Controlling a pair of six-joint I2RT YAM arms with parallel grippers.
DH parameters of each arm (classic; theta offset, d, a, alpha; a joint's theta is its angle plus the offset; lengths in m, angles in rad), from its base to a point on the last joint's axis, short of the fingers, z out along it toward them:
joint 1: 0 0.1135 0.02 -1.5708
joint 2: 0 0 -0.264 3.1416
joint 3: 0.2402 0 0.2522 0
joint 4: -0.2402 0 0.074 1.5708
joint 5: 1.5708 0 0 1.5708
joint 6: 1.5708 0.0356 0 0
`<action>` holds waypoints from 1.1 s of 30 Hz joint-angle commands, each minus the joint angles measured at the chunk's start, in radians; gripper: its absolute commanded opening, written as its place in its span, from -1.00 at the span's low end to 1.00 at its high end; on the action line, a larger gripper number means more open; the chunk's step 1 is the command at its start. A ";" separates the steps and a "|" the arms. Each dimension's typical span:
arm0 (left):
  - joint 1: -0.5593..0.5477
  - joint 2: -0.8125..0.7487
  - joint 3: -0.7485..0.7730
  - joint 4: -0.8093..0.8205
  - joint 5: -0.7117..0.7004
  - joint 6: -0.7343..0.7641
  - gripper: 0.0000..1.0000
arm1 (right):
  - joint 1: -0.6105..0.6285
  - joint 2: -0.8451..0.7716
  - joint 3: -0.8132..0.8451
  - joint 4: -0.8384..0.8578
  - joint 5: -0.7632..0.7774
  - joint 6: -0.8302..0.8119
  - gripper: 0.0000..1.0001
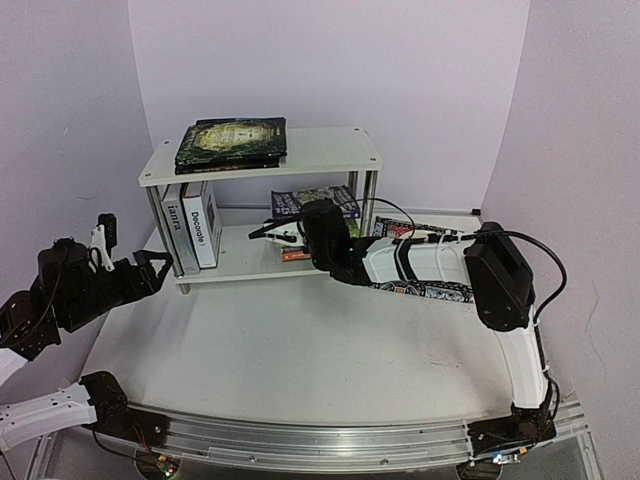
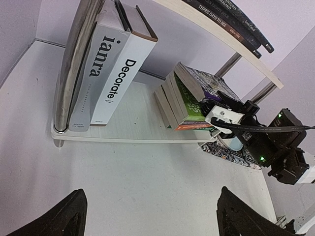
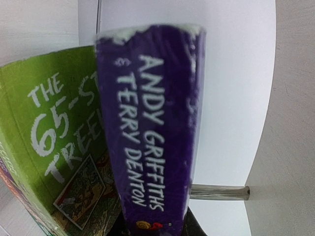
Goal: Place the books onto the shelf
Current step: Place the book on the book pile on the shelf.
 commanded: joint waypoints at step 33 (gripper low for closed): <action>-0.003 0.015 0.006 0.016 -0.007 0.004 0.85 | -0.008 -0.074 0.061 -0.286 -0.051 0.123 0.97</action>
